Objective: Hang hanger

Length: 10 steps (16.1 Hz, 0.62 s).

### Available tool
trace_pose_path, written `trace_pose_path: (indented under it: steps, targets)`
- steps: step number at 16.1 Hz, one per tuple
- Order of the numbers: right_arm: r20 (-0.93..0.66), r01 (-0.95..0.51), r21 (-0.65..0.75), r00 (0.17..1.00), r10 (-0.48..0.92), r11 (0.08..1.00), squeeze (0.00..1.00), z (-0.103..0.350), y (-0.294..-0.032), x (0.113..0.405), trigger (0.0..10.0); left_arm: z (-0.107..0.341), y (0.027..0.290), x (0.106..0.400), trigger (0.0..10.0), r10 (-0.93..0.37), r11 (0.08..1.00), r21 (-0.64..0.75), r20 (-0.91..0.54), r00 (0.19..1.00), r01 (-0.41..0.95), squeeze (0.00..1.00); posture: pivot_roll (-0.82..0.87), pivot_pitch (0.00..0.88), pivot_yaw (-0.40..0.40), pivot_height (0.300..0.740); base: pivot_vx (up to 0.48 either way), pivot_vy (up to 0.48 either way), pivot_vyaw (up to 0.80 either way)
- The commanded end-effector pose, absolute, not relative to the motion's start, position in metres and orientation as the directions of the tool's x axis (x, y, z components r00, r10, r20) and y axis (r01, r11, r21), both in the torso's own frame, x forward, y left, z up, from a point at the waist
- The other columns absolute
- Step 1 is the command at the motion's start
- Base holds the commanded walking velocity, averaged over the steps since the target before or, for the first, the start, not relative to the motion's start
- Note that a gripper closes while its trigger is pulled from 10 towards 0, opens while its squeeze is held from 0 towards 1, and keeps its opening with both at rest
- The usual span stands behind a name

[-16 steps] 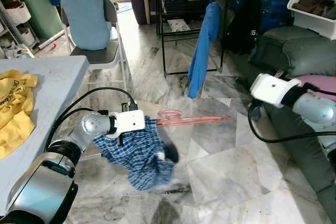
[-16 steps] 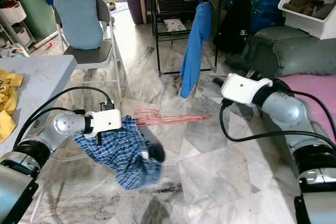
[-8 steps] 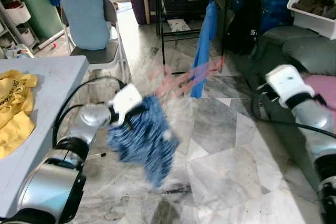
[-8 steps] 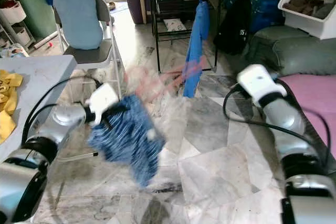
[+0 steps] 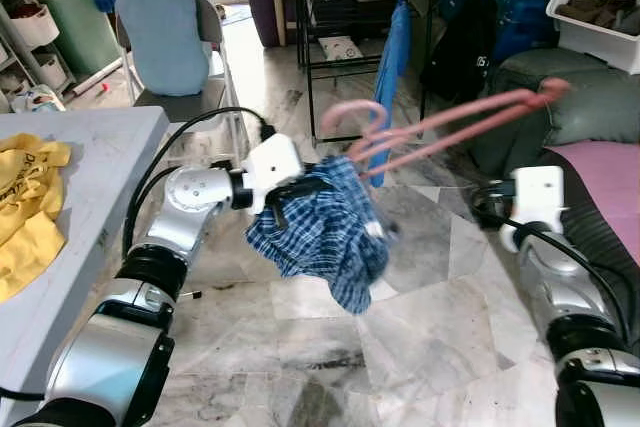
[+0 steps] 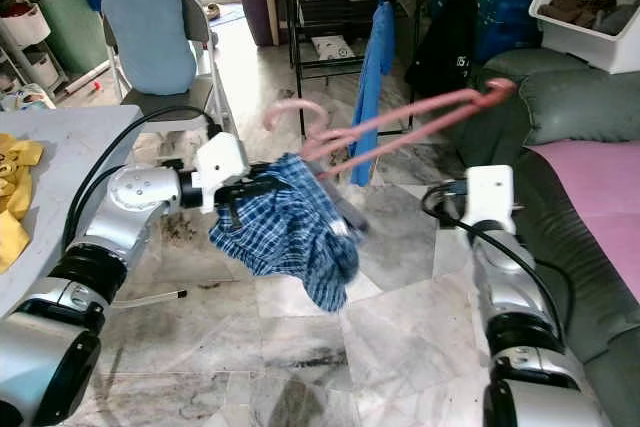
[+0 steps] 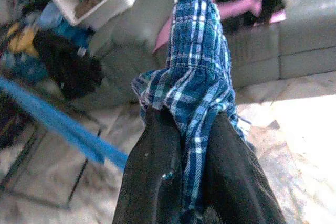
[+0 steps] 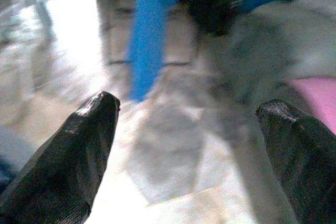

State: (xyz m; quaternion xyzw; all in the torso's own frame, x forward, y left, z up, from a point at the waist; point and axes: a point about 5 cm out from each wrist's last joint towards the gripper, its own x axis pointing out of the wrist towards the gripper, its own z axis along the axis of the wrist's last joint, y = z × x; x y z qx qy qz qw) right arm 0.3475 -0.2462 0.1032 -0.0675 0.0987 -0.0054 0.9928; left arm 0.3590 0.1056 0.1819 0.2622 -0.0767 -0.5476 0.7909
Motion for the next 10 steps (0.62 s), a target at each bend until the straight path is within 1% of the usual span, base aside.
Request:
trace_pose_path:
  steps: [1,3,4,5,6,7,9,10]
  targets:
    - [-0.238,-0.117,-0.103,0.967,0.09,0.988,1.0,0.099,-0.229,0.349,10.0,0.195,0.101,0.358,0.0,-0.923,0.241,0.545,-0.128,0.364,0.803,0.0,-0.1,0.0,0.048,0.74,0.0,0.0,0.0]
    - [-0.29,-0.3,-0.056,0.918,0.272,0.952,1.0,0.09,-0.207,0.344,10.0,0.202,0.096,0.358,0.0,-0.927,0.231,0.568,-0.117,0.355,0.79,0.0,-0.1,0.0,0.049,0.74,0.0,0.0,0.0]
    - [-0.32,-0.409,-0.046,0.87,0.374,0.912,1.0,0.086,-0.199,0.338,10.0,0.203,0.095,0.358,0.0,-0.926,0.226,0.58,-0.123,0.358,0.783,0.0,-0.1,0.0,0.049,0.74,0.0,0.0,0.0]
    - [-0.329,-0.459,-0.045,0.845,0.421,0.887,1.0,0.085,-0.196,0.334,10.0,0.202,0.096,0.359,0.0,-0.922,0.224,0.588,-0.13,0.364,0.777,0.0,-0.1,0.0,0.049,0.74,0.0,0.0,0.0]
    - [-0.33,-0.48,-0.062,0.837,0.436,0.875,1.0,0.088,-0.2,0.332,10.0,0.201,0.098,0.359,0.0,-0.919,0.228,0.591,-0.133,0.371,0.774,0.0,-0.11,0.0,0.052,0.74,0.0,0.0,0.0]
    - [-0.331,-0.496,-0.054,0.828,0.453,0.867,1.0,0.089,-0.204,0.33,10.0,0.202,0.1,0.359,0.0,-0.913,0.255,0.589,-0.116,0.392,0.767,0.0,-0.11,0.0,0.052,0.74,0.0,0.0,0.0]
    - [-0.335,-0.524,-0.039,0.809,0.483,0.851,1.0,0.09,-0.205,0.328,10.0,0.202,0.1,0.359,0.0,-0.913,0.251,0.594,-0.116,0.39,0.764,0.0,-0.11,0.0,0.051,0.74,0.0,0.0,0.0]
    - [-0.354,-0.564,-0.041,0.78,0.516,0.825,1.0,0.088,-0.204,0.325,10.0,0.204,0.098,0.359,0.0,-0.915,0.253,0.595,-0.107,0.388,0.762,0.0,-0.1,0.0,0.047,0.74,0.0,0.0,0.0]
